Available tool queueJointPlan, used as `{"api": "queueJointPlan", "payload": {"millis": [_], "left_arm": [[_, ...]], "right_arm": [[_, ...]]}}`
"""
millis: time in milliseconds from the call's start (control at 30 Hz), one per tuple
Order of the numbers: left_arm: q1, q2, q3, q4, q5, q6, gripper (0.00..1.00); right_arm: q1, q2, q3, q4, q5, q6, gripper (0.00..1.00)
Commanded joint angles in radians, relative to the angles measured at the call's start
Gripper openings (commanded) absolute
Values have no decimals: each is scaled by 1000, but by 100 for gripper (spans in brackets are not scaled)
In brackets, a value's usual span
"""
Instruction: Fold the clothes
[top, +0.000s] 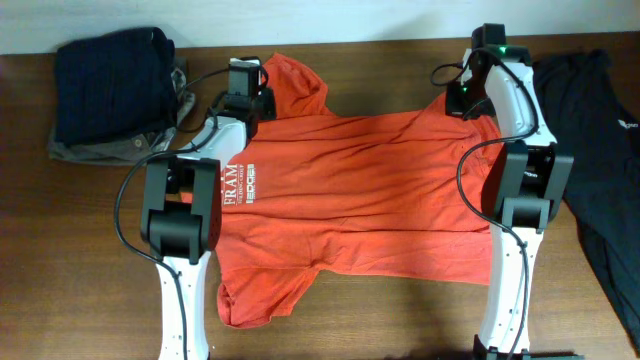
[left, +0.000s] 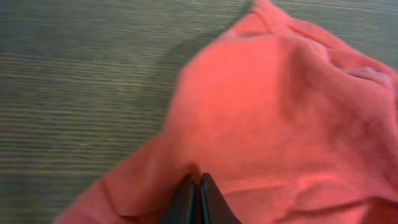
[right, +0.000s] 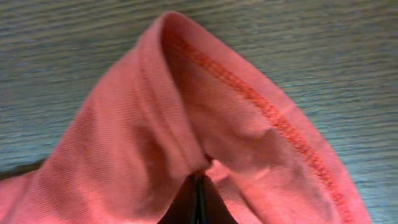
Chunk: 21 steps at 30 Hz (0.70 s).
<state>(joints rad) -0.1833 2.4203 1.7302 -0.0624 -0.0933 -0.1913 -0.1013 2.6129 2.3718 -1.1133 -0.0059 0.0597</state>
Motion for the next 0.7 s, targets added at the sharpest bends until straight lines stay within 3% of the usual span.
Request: {"api": "queueJointPlan", "payload": {"millis": [0,667], "left_arm": [[29,22,10,-10,-63,54,6],[95,22,51,-40,-164,111,7]], "right_arm": [[0,37,-7,-5,85,6,4],[-72,45,-10,10,204,3,4]]}}
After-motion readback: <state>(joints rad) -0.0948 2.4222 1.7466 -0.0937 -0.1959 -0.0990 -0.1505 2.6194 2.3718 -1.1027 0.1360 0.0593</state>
